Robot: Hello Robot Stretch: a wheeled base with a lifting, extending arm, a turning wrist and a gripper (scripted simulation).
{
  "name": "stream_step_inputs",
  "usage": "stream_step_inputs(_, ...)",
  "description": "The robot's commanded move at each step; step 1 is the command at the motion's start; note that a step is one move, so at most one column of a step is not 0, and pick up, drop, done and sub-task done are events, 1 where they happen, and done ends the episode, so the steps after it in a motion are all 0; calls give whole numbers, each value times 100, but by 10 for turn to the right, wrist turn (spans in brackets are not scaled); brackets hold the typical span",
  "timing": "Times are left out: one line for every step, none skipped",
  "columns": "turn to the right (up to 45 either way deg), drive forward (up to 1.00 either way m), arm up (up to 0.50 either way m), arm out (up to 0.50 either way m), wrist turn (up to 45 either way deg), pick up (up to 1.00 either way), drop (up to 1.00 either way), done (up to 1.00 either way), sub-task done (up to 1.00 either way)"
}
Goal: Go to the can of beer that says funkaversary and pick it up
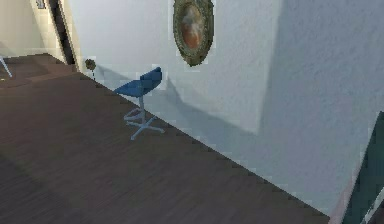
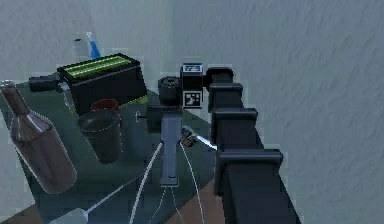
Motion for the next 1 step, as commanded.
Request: stream_step_inputs(0,0,0,0,450,0,0,0,0)
